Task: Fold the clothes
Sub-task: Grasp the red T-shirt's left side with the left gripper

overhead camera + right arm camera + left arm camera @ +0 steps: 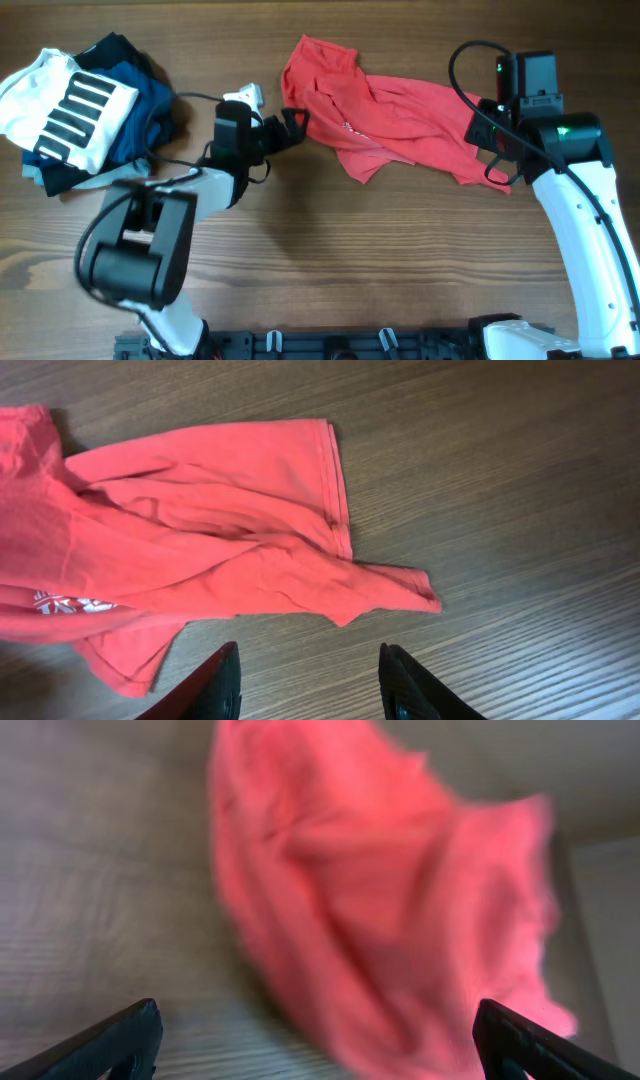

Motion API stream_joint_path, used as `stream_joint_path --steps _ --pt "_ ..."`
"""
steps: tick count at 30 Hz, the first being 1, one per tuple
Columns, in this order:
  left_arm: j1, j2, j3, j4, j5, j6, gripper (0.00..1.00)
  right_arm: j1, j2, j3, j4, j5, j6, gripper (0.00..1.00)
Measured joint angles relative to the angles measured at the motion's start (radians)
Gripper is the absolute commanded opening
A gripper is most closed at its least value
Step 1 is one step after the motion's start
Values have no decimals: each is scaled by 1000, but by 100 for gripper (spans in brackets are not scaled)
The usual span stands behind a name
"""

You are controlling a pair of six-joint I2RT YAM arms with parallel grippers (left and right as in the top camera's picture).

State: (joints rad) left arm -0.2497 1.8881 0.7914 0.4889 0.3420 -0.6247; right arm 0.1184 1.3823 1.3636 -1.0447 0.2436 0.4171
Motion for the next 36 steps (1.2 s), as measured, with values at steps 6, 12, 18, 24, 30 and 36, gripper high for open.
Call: stream_joint_path --steps 6,12,18,24,30,36 --pt "0 47 35 10 -8 -10 99 0 0 0 0 0 0 45" --pt "-16 69 53 19 -44 -10 84 0 0 0 -3 0 0 45" --pt "-77 98 67 19 -94 44 60 0 0 0 -3 0 0 45" --pt "-116 105 72 -10 -164 58 9 0 0 0 -4 0 0 45" --pt "-111 121 71 -16 -183 66 4 0 0 0 -6 0 1 45" --pt "-106 115 71 -32 -182 99 4 0 0 0 -6 0 1 45"
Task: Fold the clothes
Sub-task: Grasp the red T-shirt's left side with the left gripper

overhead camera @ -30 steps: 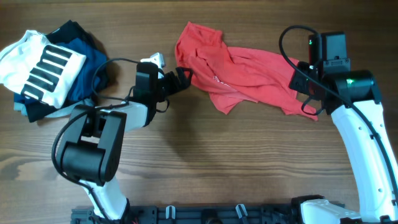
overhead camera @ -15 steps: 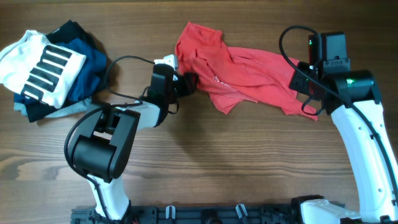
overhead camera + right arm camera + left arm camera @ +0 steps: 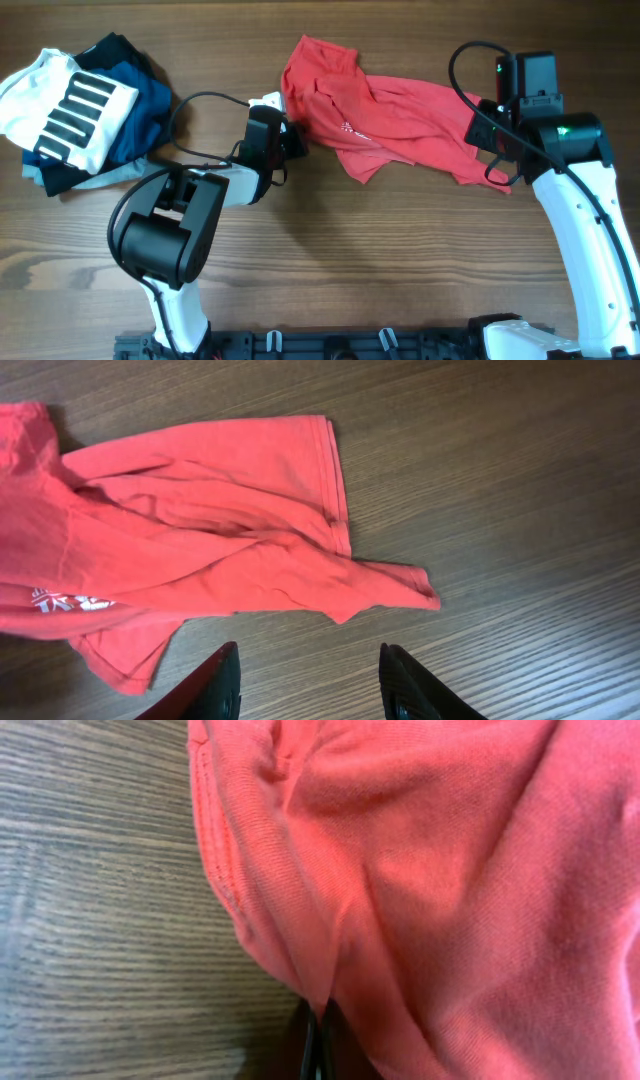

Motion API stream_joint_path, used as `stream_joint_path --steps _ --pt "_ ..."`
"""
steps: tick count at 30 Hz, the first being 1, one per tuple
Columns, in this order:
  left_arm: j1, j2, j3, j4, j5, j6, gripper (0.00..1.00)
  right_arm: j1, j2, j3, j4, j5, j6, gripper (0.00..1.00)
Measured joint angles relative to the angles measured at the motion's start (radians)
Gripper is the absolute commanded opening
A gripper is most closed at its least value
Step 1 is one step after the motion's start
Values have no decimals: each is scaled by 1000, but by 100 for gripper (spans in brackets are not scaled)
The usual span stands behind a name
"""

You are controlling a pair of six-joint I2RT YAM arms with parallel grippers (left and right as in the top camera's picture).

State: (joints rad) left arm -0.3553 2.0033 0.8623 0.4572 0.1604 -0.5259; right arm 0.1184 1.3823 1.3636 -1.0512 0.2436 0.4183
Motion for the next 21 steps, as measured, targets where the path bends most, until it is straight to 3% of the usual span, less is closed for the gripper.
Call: stream_joint_path --steps 5,13,18,19,20,21 --pt "8 -103 -8 -143 -7 52 4 0 0 0 0 0 0 45" --pt "134 -616 -9 -504 -22 103 4 0 0 0 -2 0 0 45" --pt "250 -813 -9 -639 -35 107 5 0 1 0 -2 0 -2 45" --pt "255 -828 -10 -652 -35 106 14 0 2 0 -3 0 -5 45" --pt "259 -841 -10 -656 -32 106 33 0 5 0 -3 0 -5 45" --pt "259 -846 -10 -655 -27 111 41 0 9 0 -3 0 -5 45"
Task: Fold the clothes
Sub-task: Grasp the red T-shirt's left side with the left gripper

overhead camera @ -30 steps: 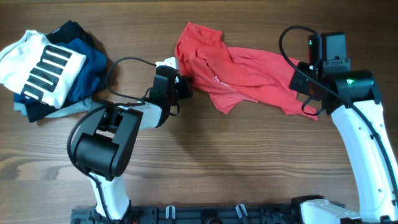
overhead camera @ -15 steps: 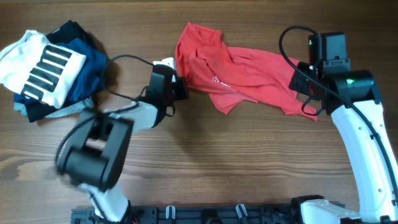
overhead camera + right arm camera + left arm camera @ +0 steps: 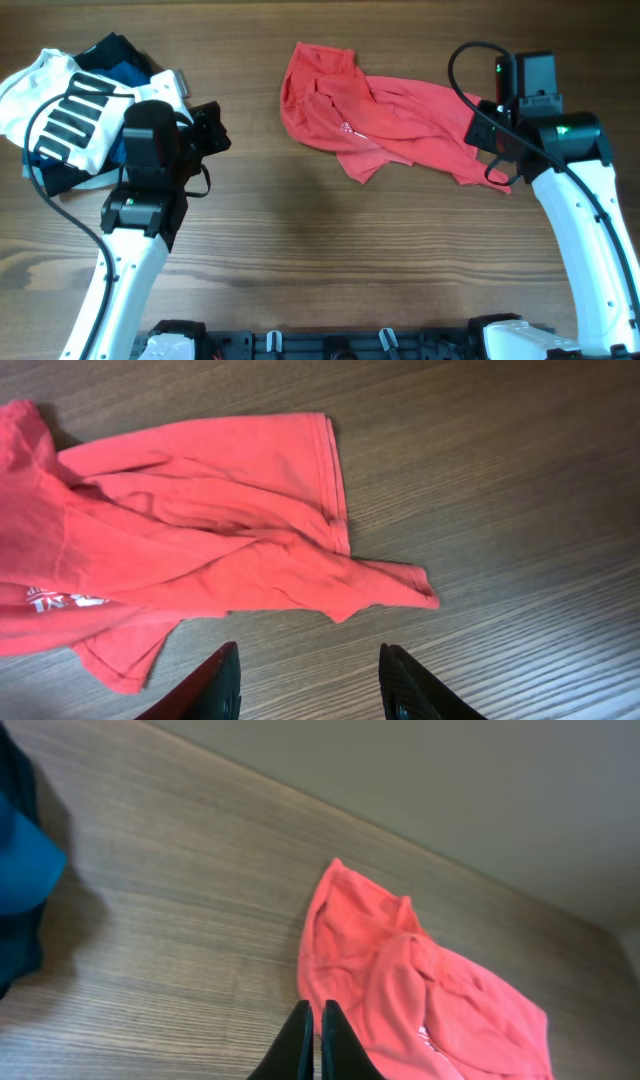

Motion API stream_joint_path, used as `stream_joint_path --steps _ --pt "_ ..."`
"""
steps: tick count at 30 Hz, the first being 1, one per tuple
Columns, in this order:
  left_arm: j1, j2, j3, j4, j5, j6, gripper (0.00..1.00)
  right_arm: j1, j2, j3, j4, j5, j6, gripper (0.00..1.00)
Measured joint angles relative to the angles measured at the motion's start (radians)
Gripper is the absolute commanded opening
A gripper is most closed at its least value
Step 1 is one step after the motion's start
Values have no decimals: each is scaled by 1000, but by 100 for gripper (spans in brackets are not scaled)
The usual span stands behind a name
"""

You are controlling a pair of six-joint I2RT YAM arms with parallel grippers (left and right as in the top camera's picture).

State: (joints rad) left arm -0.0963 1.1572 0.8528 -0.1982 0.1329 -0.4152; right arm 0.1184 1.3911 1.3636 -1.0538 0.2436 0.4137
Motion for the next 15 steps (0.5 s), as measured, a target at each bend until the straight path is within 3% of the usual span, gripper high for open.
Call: stream_joint_path --steps 2,4,9,15 --pt "-8 10 0 0 11 -10 44 0 11 0 0 0 0 45" --pt "-24 55 0 6 18 -35 56 0 18 0 0 -8 0 46" --pt "-89 279 0 134 31 -72 72 0 20 0 -2 -23 0 46" --pt "-188 539 0 347 39 -91 74 0 20 0 -5 -27 0 46"
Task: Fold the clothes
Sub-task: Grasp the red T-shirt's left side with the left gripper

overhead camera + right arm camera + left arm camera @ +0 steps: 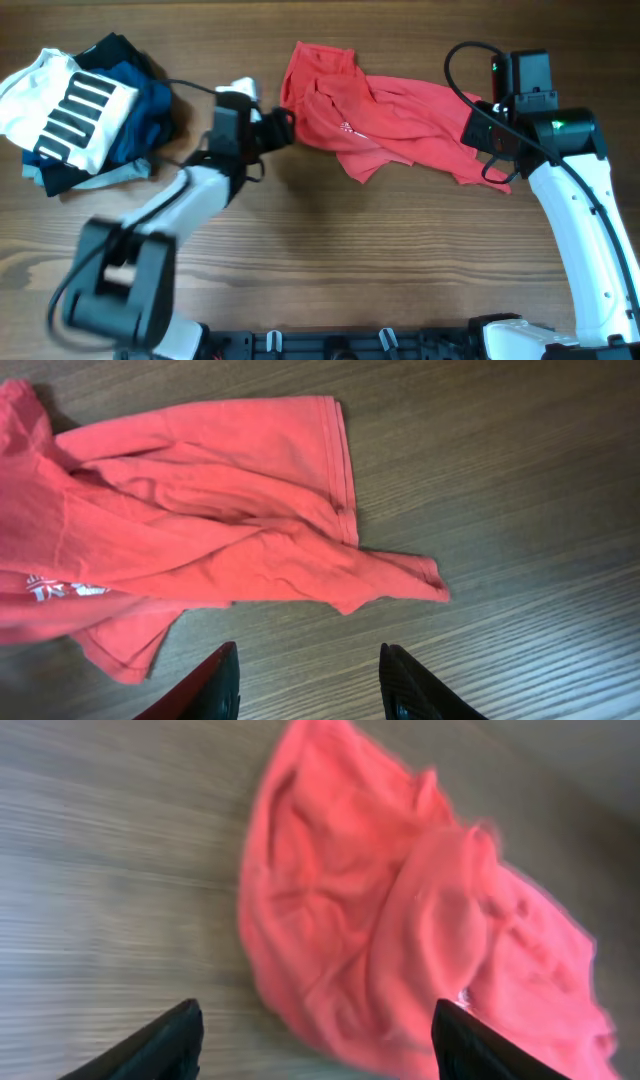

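Observation:
A crumpled red shirt (400, 110) lies across the far middle of the wooden table (330, 260), with a small white print on it. My left gripper (280, 126) stands open just left of the shirt's left edge, nothing between its fingers; its wrist view is blurred and shows the red shirt (400, 920) straight ahead of the left gripper (315, 1010). My right gripper (488, 148) hovers open over the shirt's right end. In the right wrist view the red shirt (200, 550) lies beyond the right gripper (307, 652), which stands over bare wood.
A pile of other clothes (80, 110) sits at the far left: a white top with black stripes on blue and dark garments. Black cables loop from both arms. The rail of the arms' base (330, 345) runs along the near edge.
My left gripper was shut and back near the clothes pile; now it is open at the red shirt's left edge. The right gripper has barely shifted and stays open.
At first my left gripper was open at the shirt's left edge. Then it was shut against that hem. Then it was shut and away by the pile, the shirt still on the table. Now it is open at the edge again. The right gripper stayed open over the right end.

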Motion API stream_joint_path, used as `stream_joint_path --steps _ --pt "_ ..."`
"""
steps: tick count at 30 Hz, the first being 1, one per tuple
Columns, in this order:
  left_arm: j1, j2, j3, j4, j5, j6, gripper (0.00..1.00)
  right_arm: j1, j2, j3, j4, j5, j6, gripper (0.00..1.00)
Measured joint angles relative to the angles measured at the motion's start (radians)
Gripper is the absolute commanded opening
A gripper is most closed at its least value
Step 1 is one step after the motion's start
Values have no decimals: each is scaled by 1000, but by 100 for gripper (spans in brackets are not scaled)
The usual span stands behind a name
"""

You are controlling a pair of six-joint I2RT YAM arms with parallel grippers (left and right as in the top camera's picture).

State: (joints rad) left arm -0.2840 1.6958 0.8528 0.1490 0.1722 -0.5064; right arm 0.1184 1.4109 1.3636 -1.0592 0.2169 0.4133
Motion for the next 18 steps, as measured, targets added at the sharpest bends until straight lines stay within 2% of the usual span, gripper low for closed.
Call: stream_joint_path --steps 6,10,12,16,18 --pt "-53 198 0 157 5 1 75 0 0 0 0 0 -2 46" --pt "-61 234 3 235 6 0 75 0 0 0 0 0 -6 46" --pt "-61 247 3 265 8 0 72 0 0 0 0 0 -8 46" --pt "-63 260 3 290 8 -7 44 0 0 0 0 0 -8 46" --pt "-67 268 3 293 7 -7 15 0 0 0 0 0 -10 46"
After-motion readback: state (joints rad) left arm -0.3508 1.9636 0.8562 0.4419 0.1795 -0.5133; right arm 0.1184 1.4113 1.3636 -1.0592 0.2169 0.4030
